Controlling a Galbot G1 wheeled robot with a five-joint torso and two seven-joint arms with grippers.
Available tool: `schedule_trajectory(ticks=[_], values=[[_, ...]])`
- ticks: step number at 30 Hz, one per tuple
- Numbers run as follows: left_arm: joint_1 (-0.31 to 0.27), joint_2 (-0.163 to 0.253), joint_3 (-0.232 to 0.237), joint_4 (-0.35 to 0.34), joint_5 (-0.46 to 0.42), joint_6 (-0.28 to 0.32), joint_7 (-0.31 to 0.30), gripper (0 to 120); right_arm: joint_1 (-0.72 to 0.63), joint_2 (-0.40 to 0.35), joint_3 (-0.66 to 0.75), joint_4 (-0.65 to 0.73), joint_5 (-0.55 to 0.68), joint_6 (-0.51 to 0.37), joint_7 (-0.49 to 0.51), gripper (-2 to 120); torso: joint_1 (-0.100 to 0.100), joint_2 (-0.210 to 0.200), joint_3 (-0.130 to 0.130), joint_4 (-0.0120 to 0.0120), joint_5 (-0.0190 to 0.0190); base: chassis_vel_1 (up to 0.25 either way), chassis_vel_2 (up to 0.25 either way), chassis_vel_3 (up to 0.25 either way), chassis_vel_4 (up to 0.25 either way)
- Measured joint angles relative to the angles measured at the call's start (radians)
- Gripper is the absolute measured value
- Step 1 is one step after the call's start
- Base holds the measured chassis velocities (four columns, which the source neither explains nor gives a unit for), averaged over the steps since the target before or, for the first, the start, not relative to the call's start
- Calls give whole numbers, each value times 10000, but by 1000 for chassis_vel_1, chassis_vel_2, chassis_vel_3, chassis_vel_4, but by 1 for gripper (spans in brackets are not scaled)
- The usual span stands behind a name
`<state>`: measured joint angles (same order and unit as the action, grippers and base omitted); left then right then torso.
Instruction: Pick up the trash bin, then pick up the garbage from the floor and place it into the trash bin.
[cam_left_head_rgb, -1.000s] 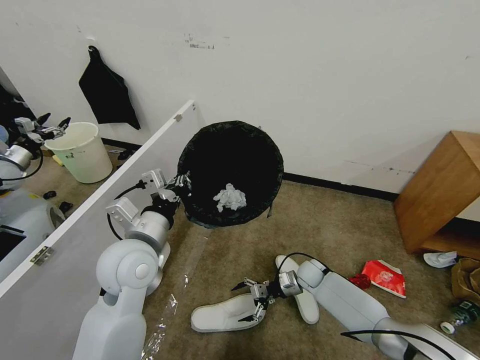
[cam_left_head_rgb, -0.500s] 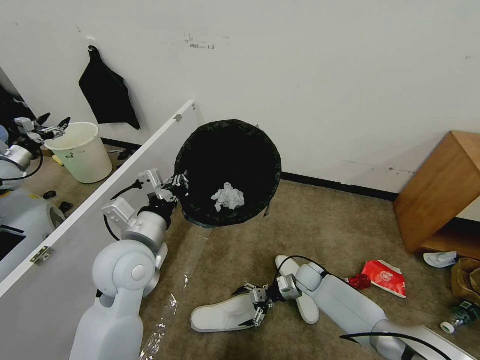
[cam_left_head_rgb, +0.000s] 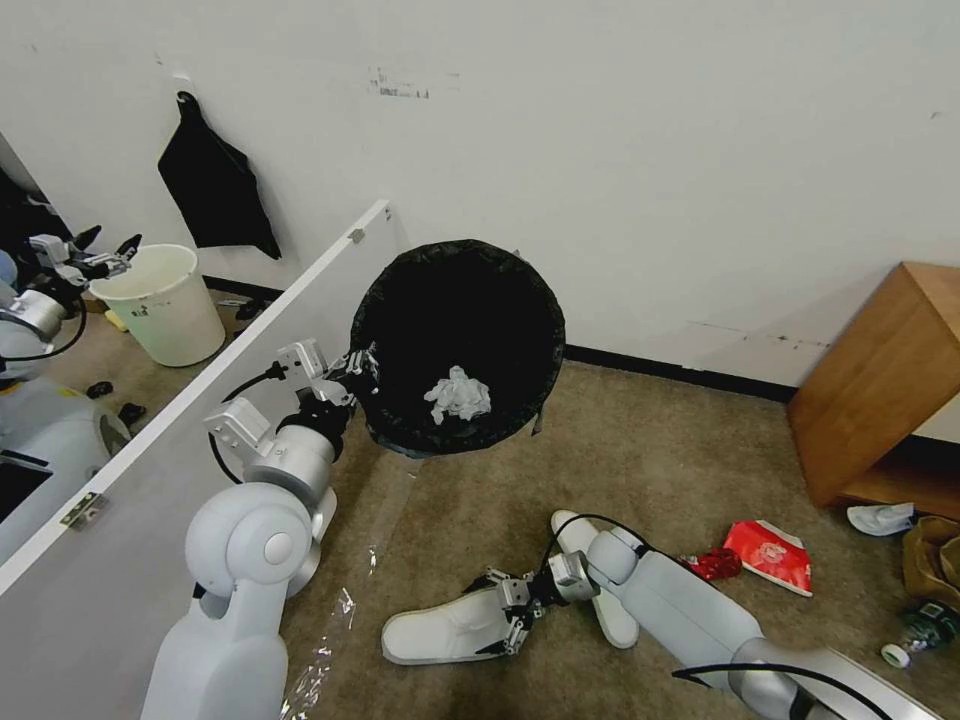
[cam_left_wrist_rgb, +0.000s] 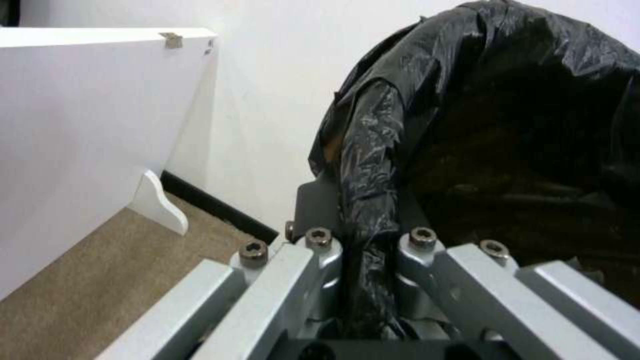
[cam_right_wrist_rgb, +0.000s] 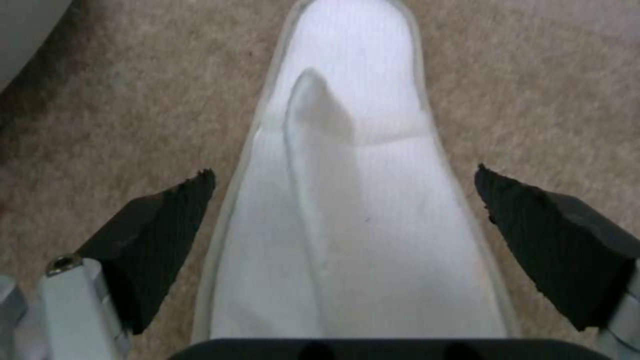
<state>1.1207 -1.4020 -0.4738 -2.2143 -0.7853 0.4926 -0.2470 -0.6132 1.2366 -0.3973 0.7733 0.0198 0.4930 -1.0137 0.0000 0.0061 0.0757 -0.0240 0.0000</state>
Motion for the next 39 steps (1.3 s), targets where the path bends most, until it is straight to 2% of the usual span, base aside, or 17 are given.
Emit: schedule_trajectory(ticks=[3, 5, 6, 9, 10, 12, 15, 17, 21, 23, 24, 26, 39], values=[[13, 0, -1, -17, 3, 0, 1, 4, -7, -6, -6, -1, -19, -9, 23, 92, 0, 0, 0, 0, 0, 0, 0, 0, 0], [34, -9, -4, -50, 12, -3, 2, 4, -9, -6, -19, -3, -71, -42, 0, 79, 0, 0, 0, 0, 0, 0, 0, 0, 0], [34, -9, -4, -50, 12, -3, 2, 4, -9, -6, -19, -3, -71, -42, 0, 79, 0, 0, 0, 0, 0, 0, 0, 0, 0], [83, -14, 0, -128, 19, -3, 2, 4, -5, 12, -21, -43, -94, -76, -25, 65, 0, 0, 0, 1, 0, 0, 0, 0, 0], [83, -14, 0, -128, 19, -3, 2, 4, -5, 12, -21, -43, -94, -76, -25, 65, 0, 0, 0, 1, 0, 0, 0, 0, 0], [118, -9, -4, -173, 29, -4, 1, 4, -16, -15, -18, -35, -93, -77, -46, 53, 0, 0, 0, 1, 0, 0, 0, 0, 0], [132, -8, -5, -189, 34, -3, 0, 4, -25, -32, -7, -26, -92, -77, -60, 48, 0, 0, 0, 1, 0, 0, 0, 0, 0], [142, -9, -1, -194, 44, -3, -8, 4, -52, -75, 44, 50, -85, -77, -106, 36, 0, 0, 0, 0, 1, 0, 0, 0, 0], [142, -28, 7, -194, 57, -4, -13, 4, -69, -99, 87, 116, -72, -71, -166, 28, 0, 0, 0, 1, 0, 0, 0, 0, 0], [142, -52, 24, -186, 68, -4, -14, 4, -74, -96, 157, 115, -58, -59, -193, 14, 0, 0, 0, 0, 0, 0, 0, 0, 0], [142, -52, 24, -186, 68, -4, -14, 4, -74, -96, 157, 115, -58, -59, -193, 14, 0, 0, 0, 0, 0, 0, 0, 0, 0], [139, -52, 23, -163, 75, -3, -15, 4, -78, -96, 207, 105, -50, -45, -195, 2, 0, 0, 0, 1, 0, 0, 0, 0, 0], [126, -24, -87, -106, 71, -4, -16, 4, -76, -103, 614, 100, -11, -9, -220, 0, 0, 0, 0, 1, 1, 0, 0, 0, 0]])
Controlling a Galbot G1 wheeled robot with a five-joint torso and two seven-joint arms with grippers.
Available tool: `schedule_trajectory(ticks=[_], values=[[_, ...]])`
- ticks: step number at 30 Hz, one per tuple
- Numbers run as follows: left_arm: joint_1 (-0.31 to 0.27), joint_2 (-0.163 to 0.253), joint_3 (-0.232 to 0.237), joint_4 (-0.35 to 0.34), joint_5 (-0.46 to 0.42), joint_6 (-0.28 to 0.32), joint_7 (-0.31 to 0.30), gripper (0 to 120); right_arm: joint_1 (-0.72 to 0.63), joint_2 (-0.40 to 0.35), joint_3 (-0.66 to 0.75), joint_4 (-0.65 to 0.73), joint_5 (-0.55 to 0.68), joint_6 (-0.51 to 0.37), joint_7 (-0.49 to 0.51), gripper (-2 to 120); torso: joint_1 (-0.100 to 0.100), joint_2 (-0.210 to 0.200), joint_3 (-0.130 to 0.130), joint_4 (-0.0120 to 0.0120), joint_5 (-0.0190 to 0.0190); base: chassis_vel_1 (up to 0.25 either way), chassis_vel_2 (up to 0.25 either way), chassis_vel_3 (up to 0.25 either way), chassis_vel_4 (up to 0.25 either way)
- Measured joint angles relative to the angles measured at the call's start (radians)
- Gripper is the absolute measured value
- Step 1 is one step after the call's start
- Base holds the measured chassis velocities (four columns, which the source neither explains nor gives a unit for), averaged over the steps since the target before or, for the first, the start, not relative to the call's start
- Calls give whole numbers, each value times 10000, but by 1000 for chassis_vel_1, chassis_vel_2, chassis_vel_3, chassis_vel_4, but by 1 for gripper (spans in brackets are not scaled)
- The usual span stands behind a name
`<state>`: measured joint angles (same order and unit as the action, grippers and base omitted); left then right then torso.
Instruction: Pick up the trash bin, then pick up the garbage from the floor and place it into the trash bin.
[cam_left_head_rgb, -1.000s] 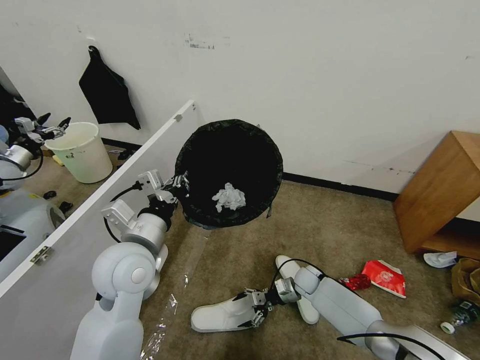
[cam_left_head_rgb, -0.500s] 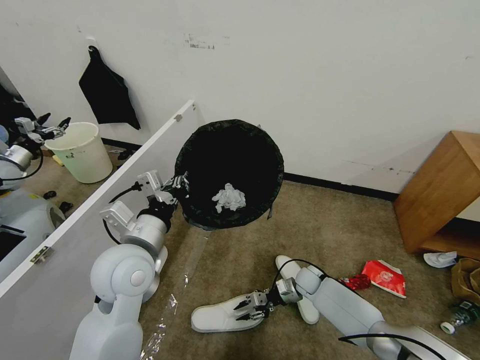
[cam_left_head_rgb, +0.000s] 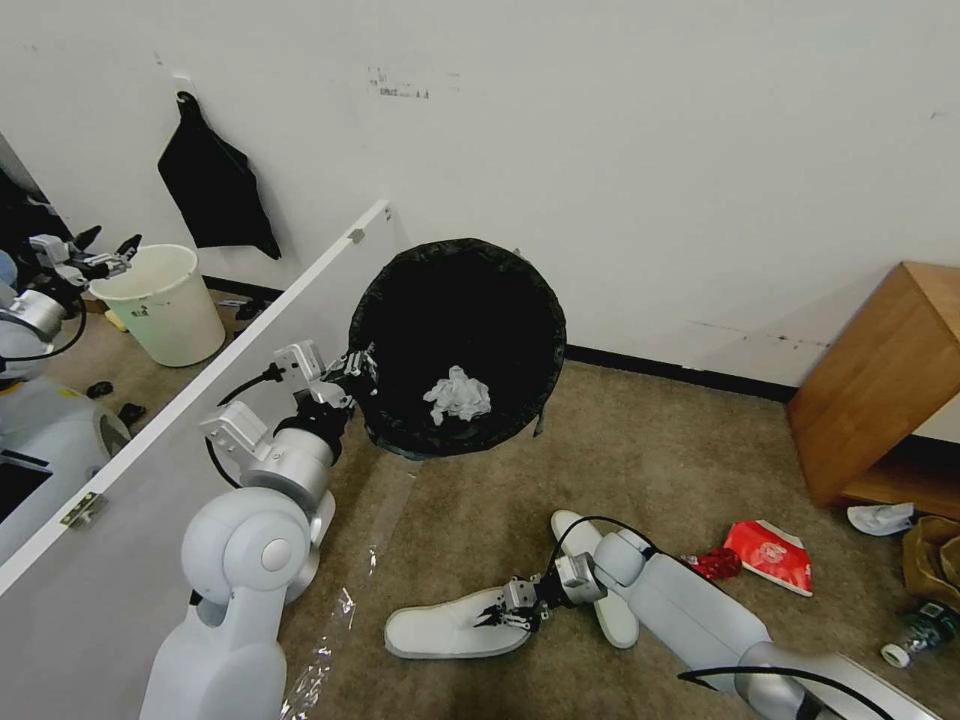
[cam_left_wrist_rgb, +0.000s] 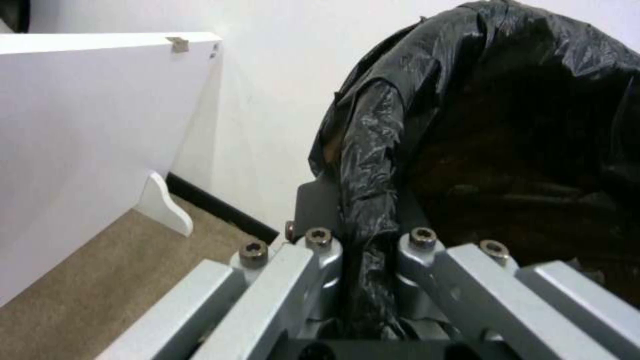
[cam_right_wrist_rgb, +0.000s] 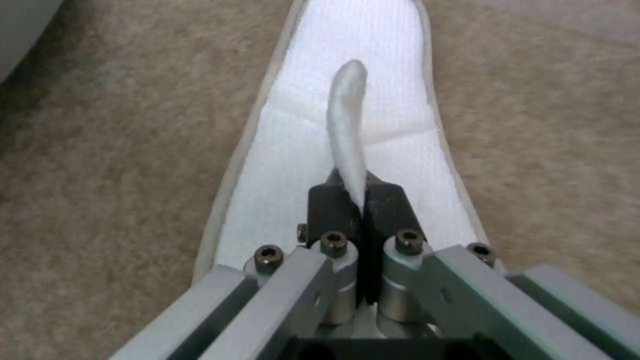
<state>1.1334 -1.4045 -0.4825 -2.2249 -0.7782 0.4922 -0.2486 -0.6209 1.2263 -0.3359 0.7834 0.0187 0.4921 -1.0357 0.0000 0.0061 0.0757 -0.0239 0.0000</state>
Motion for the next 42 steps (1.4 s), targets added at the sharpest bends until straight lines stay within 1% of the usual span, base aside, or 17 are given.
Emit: schedule_trajectory(ticks=[6, 8, 9, 11, 12, 14, 18, 20, 24, 26, 28, 30, 31, 33, 36, 38, 42], values=[[-11, 71, -63, 94, -35, 0, -25, 4, -2, -221, 599, 277, 164, 17, 38, 0, 0, 0, 0, 1, 1, 0, 0, 0, 0], [-51, 141, -146, 166, -87, 6, -59, 4, -22, -570, 1102, 460, 279, 26, 109, 0, 0, 0, 0, 1, 1, 0, 0, 0, 0], [-51, 141, -146, 166, -87, 6, -59, 4, -22, -570, 1102, 460, 279, 26, 109, 0, 0, 0, 0, 1, 1, 0, 0, 0, 0], [-88, 187, -219, 188, -159, 19, -99, 4, -107, -1041, 1564, 625, 352, 83, 152, 0, 0, 0, 0, 0, 2, 0, 0, 0, 0], [-88, 187, -219, 188, -159, 19, -99, 4, -107, -1041, 1564, 625, 352, 83, 152, 0, 0, 0, 0, 0, 2, 0, 0, 0, 0], [-114, 224, -253, 190, -220, 36, -121, 4, -290, -1622, 2105, 871, 429, 183, 169, 0, 0, 0, 0, -2, 1, 0, 0, 0, 0], [-129, 252, -267, 196, -258, 54, -142, 4, -424, -1940, 2407, 1042, 512, 219, 172, 0, 1, 0, 0, -3, 4, 0, 0, 0, 0], [-175, 282, -287, 200, -349, 87, -200, 4, -714, -2431, 3004, 1321, 628, 245, 178, 0, 1, 0, 0, 0, 2, 0, 0, 0, 0], [-238, 326, -296, 202, -445, 116, -260, 4, -1075, -2828, 3658, 1557, 699, 245, 180, 0, 0, 0, 0, 0, 1, 0, 0, 0, 0], [-274, 371, -296, 197, -525, 141, -288, 4, -1591, -3194, 4222, 1788, 787, 231, 198, 0, 1, 0, 0, 0, 2, 0, 0, 0, 0], [-282, 382, -294, 188, -541, 145, -297, 4, -1772, -3305, 4437, 1857, 801, 227, 198, 0, 0, 0, 0, -2, 6, 0, 0, 0, 0], [-296, 411, -276, 152, -589, 168, -316, 4, -2374, -3641, 5097, 2112, 907, 217, 211, 0, 0, 1, -1, -3, 0, 0, 0, 0, 0], [-296, 411, -276, 152, -589, 168, -316, 4, -2374, -3641, 5097, 2112, 907, 217, 211, 0, 0, 1, -1, -3, 0, 0, 0, 0, 0], [-296, 452, -250, 135, -641, 187, -334, 4, -2833, -3863, 5756, 2412, 997, 220, 211, 0, 0, 1, -1, -4, 5, 0, 0, 0, 0], [-297, 461, -247, 132, -649, 191, -341, 4, -2960, -3927, 5974, 2530, 1036, 227, 213, 0, 0, 2, -1, -3, 4, 0, 0, 0, 0], [-297, 506, -218, 134, -709, 215, -407, 4, -3408, -4099, 6823, 3167, 1310, 250, 273, 0, 0, 2, -1, -1, 3, 0, 0, 0, 0], [-295, 552, -198, 159, -748, 225, -464, 4, -3700, -4172, 7463, 3852, 1813, 157, 493, 0, 0, 3, 0, 0, 0, 0, 0, 0, 0]])
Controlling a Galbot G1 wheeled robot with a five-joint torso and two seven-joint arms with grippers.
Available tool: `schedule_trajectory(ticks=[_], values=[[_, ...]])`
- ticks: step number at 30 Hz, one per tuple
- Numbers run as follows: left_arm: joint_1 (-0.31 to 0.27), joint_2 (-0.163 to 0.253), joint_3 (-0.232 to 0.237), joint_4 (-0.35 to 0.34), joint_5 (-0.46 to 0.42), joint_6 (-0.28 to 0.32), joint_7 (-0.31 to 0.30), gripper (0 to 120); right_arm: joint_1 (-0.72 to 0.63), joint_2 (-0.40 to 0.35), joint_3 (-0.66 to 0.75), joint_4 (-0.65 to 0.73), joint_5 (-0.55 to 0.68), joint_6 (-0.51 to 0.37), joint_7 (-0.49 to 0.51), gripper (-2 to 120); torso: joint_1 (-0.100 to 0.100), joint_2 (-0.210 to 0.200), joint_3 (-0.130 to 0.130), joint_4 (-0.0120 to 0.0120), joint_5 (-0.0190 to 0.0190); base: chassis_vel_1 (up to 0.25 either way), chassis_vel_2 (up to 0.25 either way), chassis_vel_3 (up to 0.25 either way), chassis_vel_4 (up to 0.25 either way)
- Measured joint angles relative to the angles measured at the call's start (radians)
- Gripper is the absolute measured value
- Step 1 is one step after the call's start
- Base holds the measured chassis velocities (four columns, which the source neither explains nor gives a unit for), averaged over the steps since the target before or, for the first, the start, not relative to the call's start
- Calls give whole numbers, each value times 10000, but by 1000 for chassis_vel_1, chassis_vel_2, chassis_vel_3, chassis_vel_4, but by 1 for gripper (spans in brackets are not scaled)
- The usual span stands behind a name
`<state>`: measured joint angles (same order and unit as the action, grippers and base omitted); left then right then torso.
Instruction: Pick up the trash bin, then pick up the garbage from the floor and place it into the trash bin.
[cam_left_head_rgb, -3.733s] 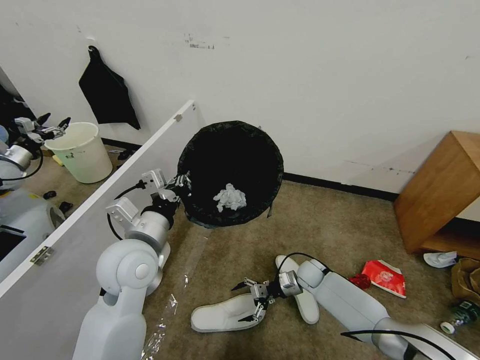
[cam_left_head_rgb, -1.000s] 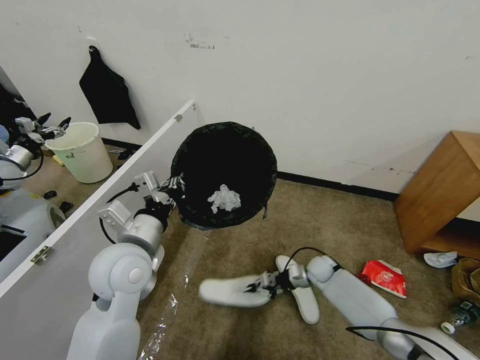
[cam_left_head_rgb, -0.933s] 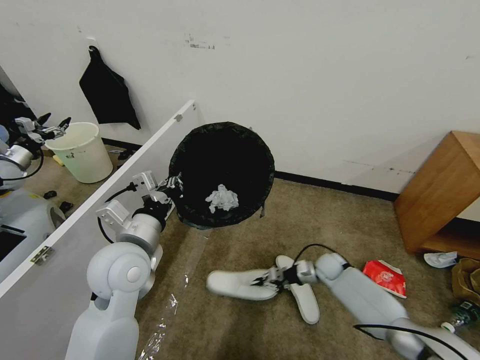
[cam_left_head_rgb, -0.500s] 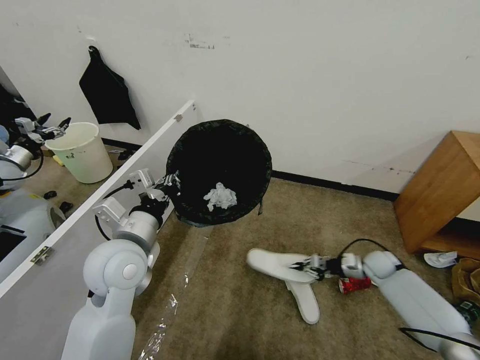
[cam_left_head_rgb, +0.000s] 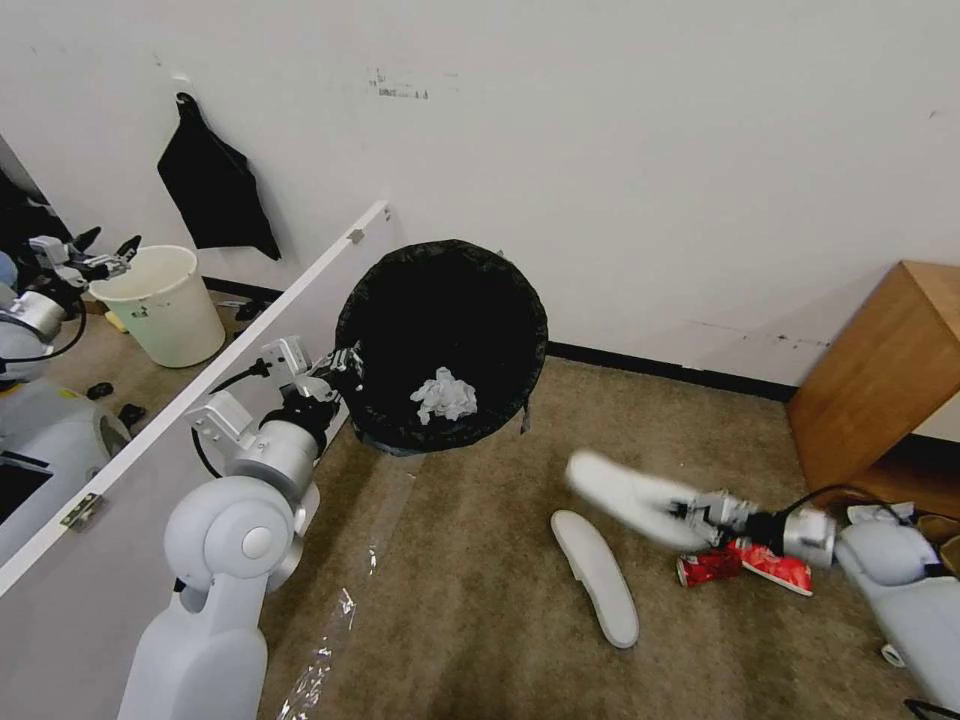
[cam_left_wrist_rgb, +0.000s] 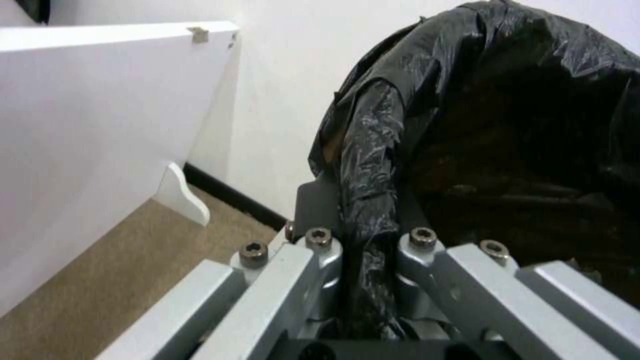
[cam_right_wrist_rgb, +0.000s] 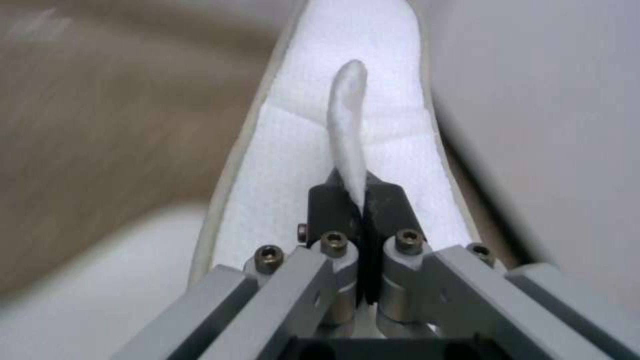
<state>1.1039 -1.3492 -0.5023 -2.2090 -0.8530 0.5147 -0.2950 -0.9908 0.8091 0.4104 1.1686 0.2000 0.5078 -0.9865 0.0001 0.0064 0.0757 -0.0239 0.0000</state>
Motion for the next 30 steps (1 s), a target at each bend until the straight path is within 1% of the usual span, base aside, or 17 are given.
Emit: schedule_trajectory(ticks=[3, 4, 5, 6, 8, 9, 11, 12, 14, 15, 16, 17, 19, 23, 25, 29, 30], values=[[3, 14, 0, 7, -14, 1, -14, 4, -60, -14, 137, 167, 153, -45, 72, 0, 0, 0, 0, 0, -1, 0, 0, 0, 0], [19, 63, 1, 21, -96, 25, -69, 4, -206, -32, 530, 656, 668, -220, 339, 0, 0, -1, 0, 1, 1, 0, 0, 0, 0], [30, 116, 2, 39, -220, 60, -144, 4, -342, -32, 1012, 1277, 1471, -498, 756, 0, 0, -1, 0, 2, 0, 0, 0, 0, 0], [30, 116, 2, 39, -220, 60, -144, 4, -342, -32, 1012, 1277, 1471, -498, 756, 0, 0, -1, 0, 2, 0, 0, 0, 0, 0], [34, 198, -4, 88, -315, 81, -218, 4, -534, -27, 1554, 2096, 2745, -962, 1558, 0, 0, 0, 0, 1, 0, 0, 0, 0, 0], [34, 198, -4, 88, -315, 81, -218, 4, -534, -27, 1554, 2096, 2745, -962, 1558, 0, 0, 0, 0, 1, 0, 0, 0, 0, 0], [-7, 294, 45, 181, -459, 143, -344, 4, -732, 37, 2061, 3384, 4328, -1499, 2595, 0, 0, 0, 0, -2, 0, 0, 0, 0, 0], [-7, 294, 45, 181, -459, 143, -344, 4, -732, 37, 2061, 3384, 4328, -1499, 2595, 0, 0, 0, 0, -2, 0, 0, 0, 0, 0], [-75, 360, 109, 222, -685, 260, -505, 4, -748, 150, 2234, 4643, 5522, -1884, 3280, 0, 0, 0, 0, 2, -1, 0, 0, 0, 0], [-75, 360, 109, 222, -685, 260, -505, 4, -748, 150, 2234, 4643, 5522, -1884, 3280, 0, 0, 0, 0, 2, -1, 0, 0, 0, 0], [-91, 398, 131, 246, -723, 285, -558, 4, -734, 208, 2283, 5360, 6085, -2069, 3522, 0, 0, 0, 0, 0, -1, 0, 0, 0, 0], [-91, 398, 131, 246, -723, 285, -558, 4, -734, 208, 2283, 5360, 6085, -2069, 3522, 0, 0, 0, 0, 0, -1, 0, 0, 0, 0], [-75, 442, 147, 252, -742, 309, -575, 4, -671, 294, 2319, 6081, 6493, -2231, 3667, 0, 0, -1, 1, 0, 0, 0, 0, 0, 0], [-37, 497, 156, 252, -820, 377, -603, 4, -610, 313, 2256, 6624, 6879, -2388, 3716, 0, 0, -1, 0, -1, -5, 0, 0, 0, 0], [-27, 589, 212, 294, -1019, 482, -716, 4, -465, 259, 1904, 7099, 7304, -2502, 3724, 0, 0, -1, 0, 0, 0, 0, 0, 0, 0], [-43, 656, 302, 301, -1351, 676, -910, 4, -285, 98, 1525, 7423, 7549, -2554, 3662, 0, 0, -1, 0, 2, 0, 0, 0, 0, 0], [-59, 702, 389, 301, -1609, 796, -1048, 4, -197, 0, 1337, 7586, 7676, -2591, 3604, 0, 0, -1, 0, 2, -2, 0, 0, 0, 0]])
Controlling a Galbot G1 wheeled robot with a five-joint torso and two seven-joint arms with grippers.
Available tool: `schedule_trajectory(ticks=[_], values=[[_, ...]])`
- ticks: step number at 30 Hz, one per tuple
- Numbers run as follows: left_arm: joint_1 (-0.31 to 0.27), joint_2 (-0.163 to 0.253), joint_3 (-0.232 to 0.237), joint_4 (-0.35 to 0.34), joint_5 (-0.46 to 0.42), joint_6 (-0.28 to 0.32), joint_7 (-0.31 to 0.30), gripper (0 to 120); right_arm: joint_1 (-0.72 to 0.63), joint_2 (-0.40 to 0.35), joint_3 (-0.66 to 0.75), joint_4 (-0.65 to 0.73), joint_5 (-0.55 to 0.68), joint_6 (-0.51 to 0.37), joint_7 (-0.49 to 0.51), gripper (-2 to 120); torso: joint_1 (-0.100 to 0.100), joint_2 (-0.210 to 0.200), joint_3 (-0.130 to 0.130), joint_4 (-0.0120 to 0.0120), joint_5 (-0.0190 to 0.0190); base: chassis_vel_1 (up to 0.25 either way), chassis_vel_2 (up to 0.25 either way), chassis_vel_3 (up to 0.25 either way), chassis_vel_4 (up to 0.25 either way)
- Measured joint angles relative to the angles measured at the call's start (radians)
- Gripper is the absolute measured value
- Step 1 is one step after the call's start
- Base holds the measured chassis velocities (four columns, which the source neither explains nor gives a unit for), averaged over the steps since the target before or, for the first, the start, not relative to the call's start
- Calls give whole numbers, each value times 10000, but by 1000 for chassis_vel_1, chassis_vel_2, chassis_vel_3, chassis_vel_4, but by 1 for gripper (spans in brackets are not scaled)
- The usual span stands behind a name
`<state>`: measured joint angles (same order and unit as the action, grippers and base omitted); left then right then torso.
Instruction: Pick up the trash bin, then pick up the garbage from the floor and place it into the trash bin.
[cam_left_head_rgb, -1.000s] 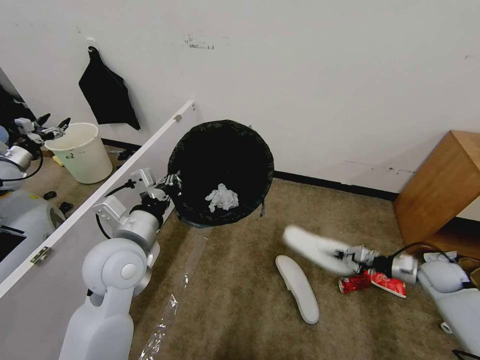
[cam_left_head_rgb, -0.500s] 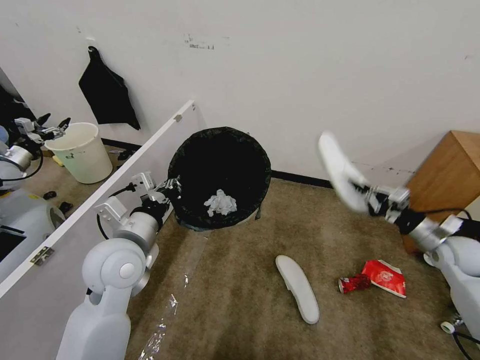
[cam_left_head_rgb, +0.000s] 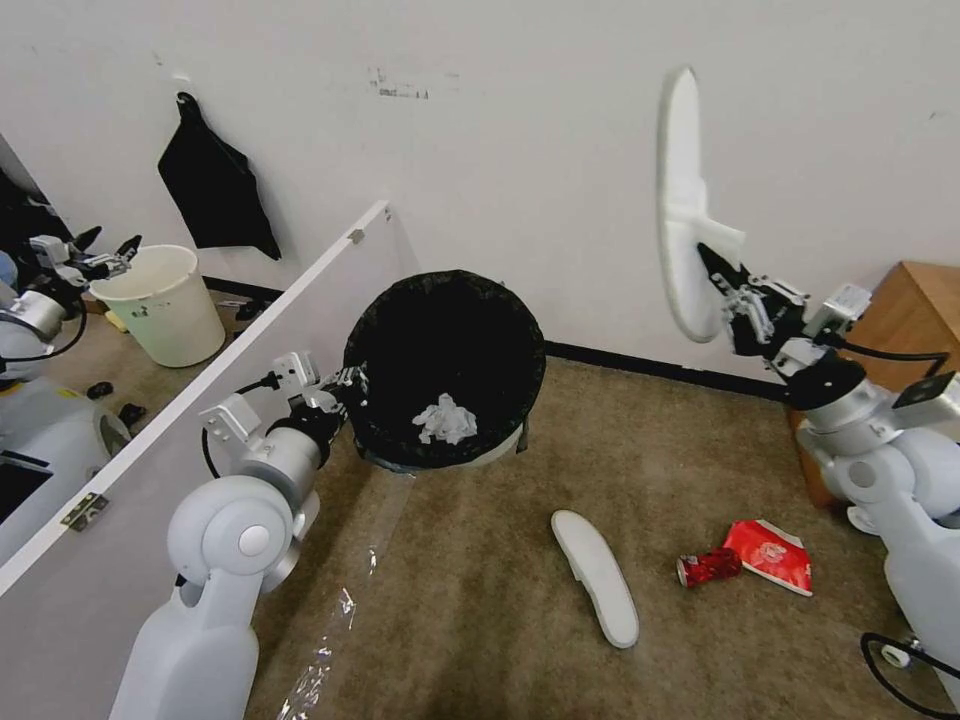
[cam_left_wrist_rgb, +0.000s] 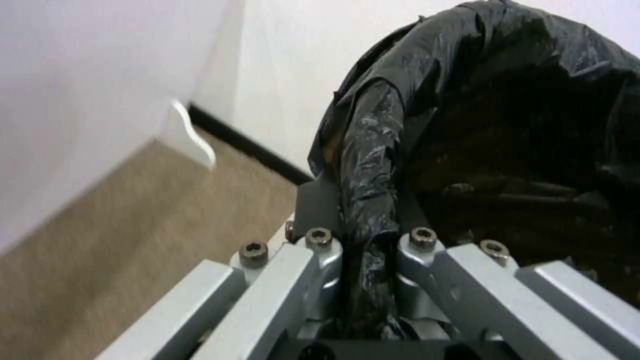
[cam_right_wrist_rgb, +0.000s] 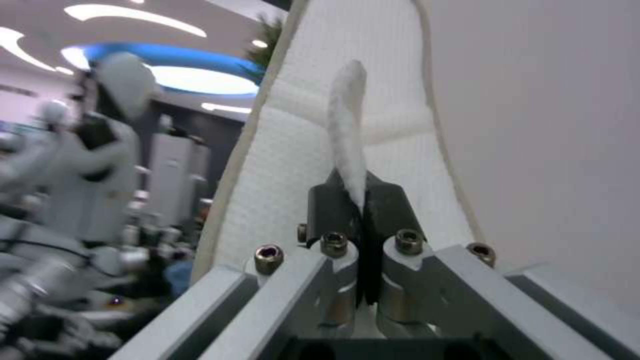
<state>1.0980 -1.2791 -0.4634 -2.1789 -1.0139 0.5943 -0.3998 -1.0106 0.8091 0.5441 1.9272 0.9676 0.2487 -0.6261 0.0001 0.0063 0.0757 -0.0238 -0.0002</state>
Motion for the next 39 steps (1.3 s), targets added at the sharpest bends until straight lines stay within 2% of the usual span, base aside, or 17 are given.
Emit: schedule_trajectory(ticks=[5, 7, 11, 13, 17, 24, 26, 27, 29, 30, 32, 39], values=[[-62, 88, 273, 85, -309, 138, -202, 4, 204, -261, -472, 335, 297, -83, -150, 0, 0, -1, 0, -1, 1, 0, 0, 0, 0], [-173, 94, 540, 154, -762, 295, -458, 4, 296, -372, -793, 465, 384, -123, -299, 0, 0, -3, 1, 0, 1, 0, 0, 0, 0], [-289, 87, 809, 202, -1118, 379, -635, 4, 346, -437, -1018, 487, 418, -128, -426, 0, 0, -2, 0, -2, 1, 0, 0, 0, 0], [-455, 92, 1298, 336, -1350, 442, -724, 4, 467, -502, -1335, 454, 421, -140, -627, 0, 0, -3, 0, -2, 2, 0, 0, 0, 0], [-642, 91, 1868, 669, -1373, 446, -741, 4, 631, -422, -1672, 373, 412, -152, -697, 0, 0, -2, 0, -2, 2, 0, 0, 0, 0], [-929, 47, 2403, 1018, -1361, 413, -743, 4, 746, -271, -1917, 223, 316, -153, -740, 0, 0, -3, 0, 0, 3, 0, 0, 0, 0], [-1172, -25, 2774, 1183, -1388, 383, -785, 4, 752, -271, -1928, 165, 290, -153, -771, 0, 0, -2, 0, -2, 3, 0, 0, 0, 0], [-1172, -25, 2774, 1183, -1388, 383, -785, 4, 752, -271, -1928, 165, 290, -153, -771, 0, 0, -2, 0, -2, 3, 0, 0, 0, 0], [-1443, -72, 3157, 1358, -1414, 356, -819, 4, 741, -276, -1921, 131, 229, -152, -826, 0, 0, -3, 1, -2, 3, 0, 0, 0, 0], [-1443, -72, 3157, 1358, -1414, 356, -819, 4, 741, -276, -1921, 131, 229, -152, -826, 0, 0, -3, 1, -2, 3, 0, 0, 0, 0], [-1690, -95, 3456, 1556, -1414, 315, -851, 4, 685, -276, -1866, 128, 192, -146, -862, 0, 0, -3, 1, -1, 3, 0, 0, 0, 0], [-2108, -290, 3829, 1860, -1411, 258, -862, 4, 464, -300, -1673, 122, 63, -134, -921, 0, 0, -3, 0, -2, 2, 0, 0, 0, 0]])
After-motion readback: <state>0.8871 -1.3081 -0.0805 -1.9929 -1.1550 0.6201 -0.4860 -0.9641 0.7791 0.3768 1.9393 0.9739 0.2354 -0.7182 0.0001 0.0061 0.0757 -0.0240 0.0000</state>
